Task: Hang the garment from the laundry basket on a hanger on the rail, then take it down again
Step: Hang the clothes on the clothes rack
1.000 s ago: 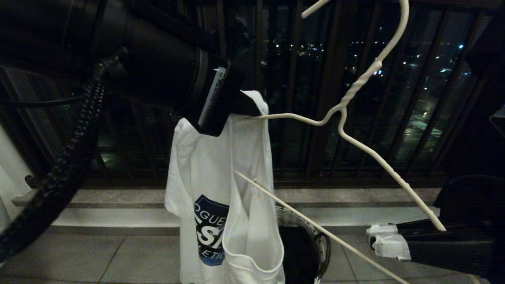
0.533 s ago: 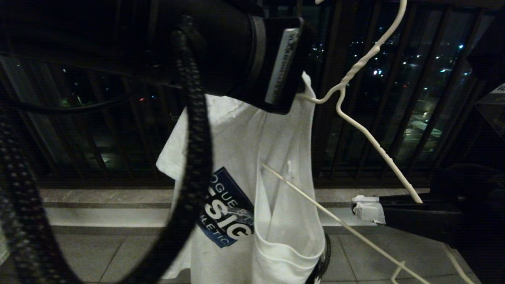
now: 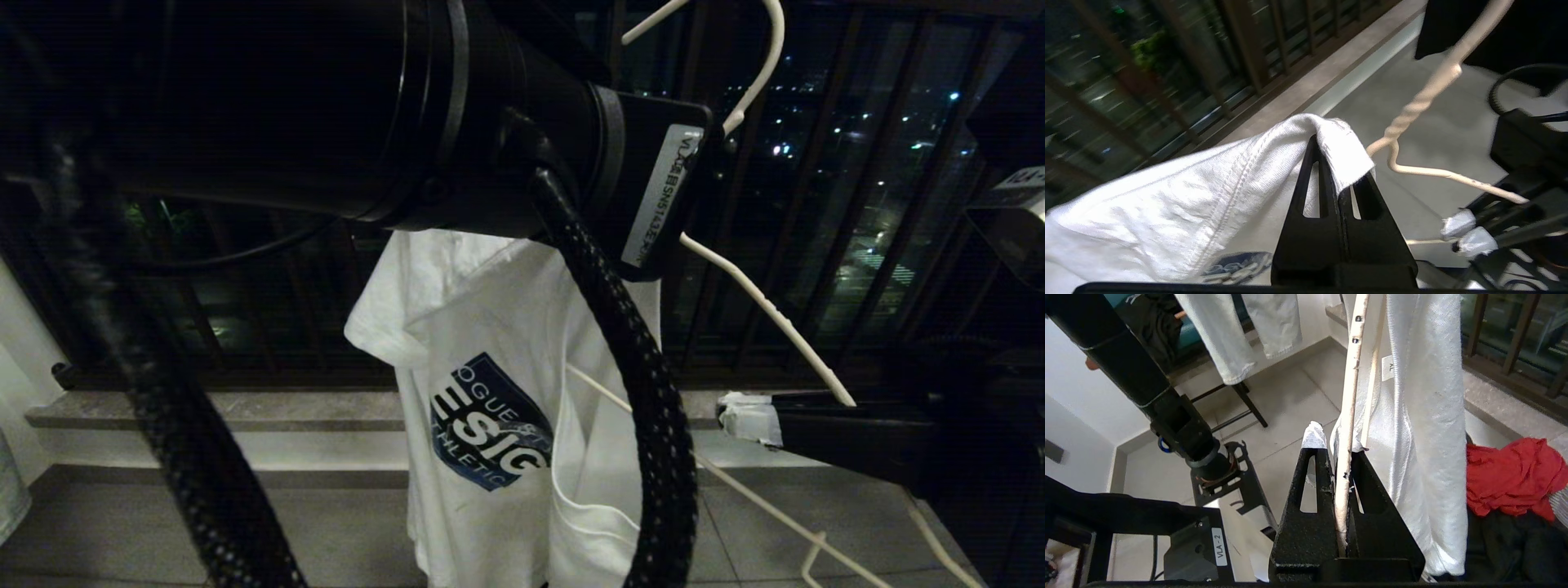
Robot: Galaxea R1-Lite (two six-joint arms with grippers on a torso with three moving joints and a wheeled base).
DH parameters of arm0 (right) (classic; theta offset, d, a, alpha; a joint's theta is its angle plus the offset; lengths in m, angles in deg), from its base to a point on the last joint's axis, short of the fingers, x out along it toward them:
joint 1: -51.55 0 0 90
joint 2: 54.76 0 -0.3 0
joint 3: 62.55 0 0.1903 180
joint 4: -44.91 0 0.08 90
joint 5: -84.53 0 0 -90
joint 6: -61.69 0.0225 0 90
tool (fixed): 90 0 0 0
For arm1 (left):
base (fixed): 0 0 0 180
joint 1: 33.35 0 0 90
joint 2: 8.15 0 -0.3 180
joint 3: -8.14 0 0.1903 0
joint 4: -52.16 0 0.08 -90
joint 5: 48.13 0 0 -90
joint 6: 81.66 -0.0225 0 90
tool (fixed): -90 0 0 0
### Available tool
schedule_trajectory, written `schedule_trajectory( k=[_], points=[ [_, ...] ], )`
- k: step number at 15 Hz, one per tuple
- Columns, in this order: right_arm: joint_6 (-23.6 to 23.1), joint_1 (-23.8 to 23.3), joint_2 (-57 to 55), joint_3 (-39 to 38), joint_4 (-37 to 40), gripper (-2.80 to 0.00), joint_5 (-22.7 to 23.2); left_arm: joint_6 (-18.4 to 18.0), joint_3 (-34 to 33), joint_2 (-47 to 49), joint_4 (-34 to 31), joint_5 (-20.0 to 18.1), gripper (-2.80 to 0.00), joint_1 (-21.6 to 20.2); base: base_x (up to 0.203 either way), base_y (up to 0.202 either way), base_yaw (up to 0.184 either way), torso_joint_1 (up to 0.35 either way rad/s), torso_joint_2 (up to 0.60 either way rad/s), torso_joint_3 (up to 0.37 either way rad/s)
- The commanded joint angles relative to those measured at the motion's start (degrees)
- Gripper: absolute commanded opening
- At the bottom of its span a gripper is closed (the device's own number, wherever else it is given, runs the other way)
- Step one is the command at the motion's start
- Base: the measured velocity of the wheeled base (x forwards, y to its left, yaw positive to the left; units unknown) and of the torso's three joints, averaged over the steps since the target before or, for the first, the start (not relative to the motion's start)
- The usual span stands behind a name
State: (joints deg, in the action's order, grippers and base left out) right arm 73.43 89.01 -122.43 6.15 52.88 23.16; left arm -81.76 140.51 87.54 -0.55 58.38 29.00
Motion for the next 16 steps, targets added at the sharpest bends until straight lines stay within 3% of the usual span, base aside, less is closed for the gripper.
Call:
schedule_trajectory(
  k=[1, 5, 9, 16],
  points=[
    [0.04, -0.02, -0.62, 0.11, -0.25, -2.8, 0.19, -0.04, -1.5, 0.06, -0.19, 0.45, -2.8, 1.8, 0.0, 0.0, 0.0, 0.0, 0.0, 0.0],
    [0.04, -0.02, -0.71, 0.02, -0.25, -2.8, 0.19, -0.25, -0.49, 1.58, -0.01, 1.1, -2.8, 3.2, 0.0, 0.0, 0.0, 0.0, 0.0, 0.0],
    [0.04, -0.02, 0.26, 0.28, -0.25, -2.8, 0.19, -0.26, -0.45, 3.24, -0.1, 7.7, -2.8, 3.31, 0.0, 0.0, 0.0, 0.0, 0.0, 0.0],
    [-0.23, -0.11, 1.05, 0.02, -0.25, -2.8, 0.28, -0.33, -0.41, 1.61, -0.11, 8.44, -2.8, 3.3, 0.0, 0.0, 0.0, 0.0, 0.0, 0.0]
  ],
)
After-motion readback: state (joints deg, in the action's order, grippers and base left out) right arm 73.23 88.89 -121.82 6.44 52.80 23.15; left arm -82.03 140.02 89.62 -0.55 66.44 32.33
